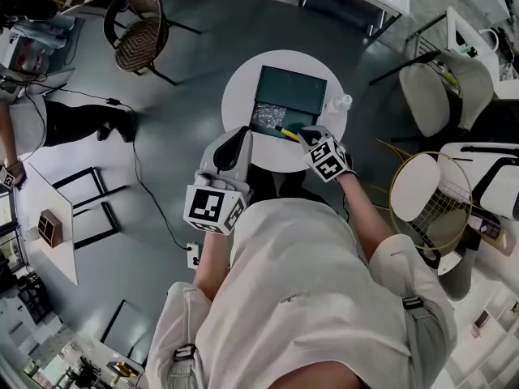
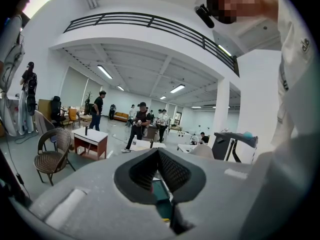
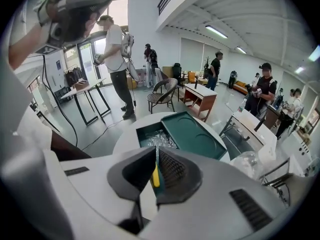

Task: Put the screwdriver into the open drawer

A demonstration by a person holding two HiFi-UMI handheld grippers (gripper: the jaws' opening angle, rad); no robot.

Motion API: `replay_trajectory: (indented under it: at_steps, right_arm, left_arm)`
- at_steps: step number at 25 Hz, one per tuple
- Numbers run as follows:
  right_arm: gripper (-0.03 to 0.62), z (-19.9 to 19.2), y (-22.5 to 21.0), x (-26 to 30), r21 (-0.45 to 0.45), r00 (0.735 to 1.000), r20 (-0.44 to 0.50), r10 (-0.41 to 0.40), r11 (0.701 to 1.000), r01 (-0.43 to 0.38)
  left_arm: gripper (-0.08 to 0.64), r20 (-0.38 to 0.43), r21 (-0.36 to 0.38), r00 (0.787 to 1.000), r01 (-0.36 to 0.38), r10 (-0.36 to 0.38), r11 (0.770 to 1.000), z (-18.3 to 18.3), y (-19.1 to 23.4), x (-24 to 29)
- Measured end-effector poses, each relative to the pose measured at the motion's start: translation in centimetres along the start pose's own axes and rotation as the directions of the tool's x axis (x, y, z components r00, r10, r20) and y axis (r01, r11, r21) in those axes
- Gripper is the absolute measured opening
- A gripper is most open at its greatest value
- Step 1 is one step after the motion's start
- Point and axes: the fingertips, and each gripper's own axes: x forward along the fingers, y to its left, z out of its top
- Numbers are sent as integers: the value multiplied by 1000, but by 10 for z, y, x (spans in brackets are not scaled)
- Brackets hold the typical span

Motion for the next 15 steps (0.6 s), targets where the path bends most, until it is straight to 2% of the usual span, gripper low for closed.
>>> replay_trajectory:
  at_steps: [3,7,11,15]
  right_arm:
    - [21,13,4,-20,65,997,72,11,998,-16]
    - [16,33,1,-54,114,985,173,-26,993,7]
    - [12,61,-1,-95,153,960,273,-59,988,17]
    - [9,89,-11,-138,168,924,373,-90,985,28]
  left_arm:
    - [11,4,2,1000,12,-12,1000,0,-7,3]
    - [11,9,5,1000,24,-24,1000,-2,-16,8]
    - [11,12,12,1000,29,-29,1000,-1,-23,9]
    - [11,20,18,999,24,-25,1000,2,-26,12]
